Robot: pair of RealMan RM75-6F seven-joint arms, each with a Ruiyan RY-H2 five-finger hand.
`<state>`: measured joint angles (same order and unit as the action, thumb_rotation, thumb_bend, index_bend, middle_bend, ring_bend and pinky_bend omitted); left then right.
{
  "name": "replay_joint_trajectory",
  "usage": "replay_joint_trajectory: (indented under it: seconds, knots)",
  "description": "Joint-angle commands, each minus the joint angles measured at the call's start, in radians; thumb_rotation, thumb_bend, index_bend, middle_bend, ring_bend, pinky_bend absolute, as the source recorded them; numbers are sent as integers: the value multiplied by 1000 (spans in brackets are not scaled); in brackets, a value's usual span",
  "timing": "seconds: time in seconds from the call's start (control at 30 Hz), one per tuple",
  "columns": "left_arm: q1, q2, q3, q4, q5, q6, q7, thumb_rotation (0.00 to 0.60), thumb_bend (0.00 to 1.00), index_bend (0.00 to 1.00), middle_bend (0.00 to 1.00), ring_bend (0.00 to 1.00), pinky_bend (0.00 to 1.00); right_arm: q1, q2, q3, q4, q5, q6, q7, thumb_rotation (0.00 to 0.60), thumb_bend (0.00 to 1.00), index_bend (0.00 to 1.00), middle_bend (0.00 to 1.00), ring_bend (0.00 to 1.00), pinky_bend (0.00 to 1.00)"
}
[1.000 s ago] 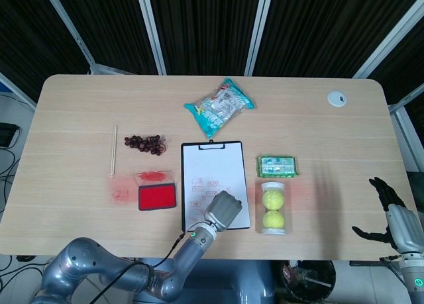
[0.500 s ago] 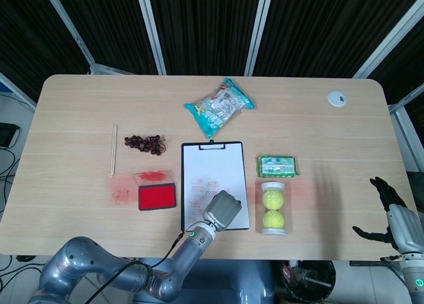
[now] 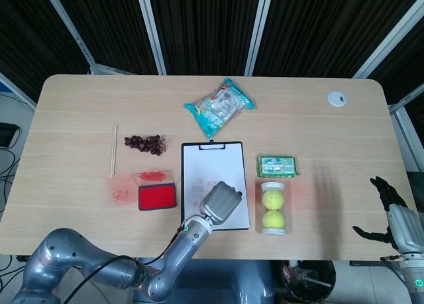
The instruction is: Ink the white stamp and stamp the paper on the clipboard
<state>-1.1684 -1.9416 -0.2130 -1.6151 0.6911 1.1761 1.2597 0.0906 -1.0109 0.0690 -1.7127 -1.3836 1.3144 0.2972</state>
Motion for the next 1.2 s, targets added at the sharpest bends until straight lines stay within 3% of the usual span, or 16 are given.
replay_joint_trajectory:
  seconds: [0.03, 0.3, 0.43, 0.6, 0.8, 1.0, 1.2]
  knots:
    - [15, 45, 2, -54, 11, 29, 0, 600, 423, 722, 774, 955, 1000, 0, -1, 1, 0, 0, 2, -4, 600, 153, 0, 0, 0, 135]
    - [81, 196, 61, -223, 64, 99, -30, 600, 423, 716, 772, 955, 1000, -2, -5, 0, 1, -4, 9, -18, 600, 152, 0, 0, 0, 135]
    - [140, 292, 125, -308, 121, 139, -74, 600, 423, 714, 771, 955, 1000, -2, -8, -1, 3, -8, 14, -27, 600, 153, 0, 0, 0, 135]
    - [235, 413, 241, -354, 217, 182, -160, 600, 422, 701, 762, 954, 1000, -4, -10, -2, 3, -14, 21, -38, 600, 152, 0, 0, 0, 135]
    - [352, 525, 363, -293, 319, 203, -310, 600, 423, 690, 753, 954, 1000, -8, -14, -5, 5, -25, 35, -56, 600, 152, 0, 0, 0, 135]
    - [430, 583, 414, -194, 366, 178, -455, 600, 421, 672, 736, 954, 1000, -10, -17, -6, 7, -28, 41, -67, 600, 153, 0, 0, 0, 135]
    - [466, 606, 428, -79, 402, 119, -562, 600, 420, 663, 726, 951, 1000, -11, -18, -7, 7, -29, 44, -72, 600, 153, 0, 0, 0, 135]
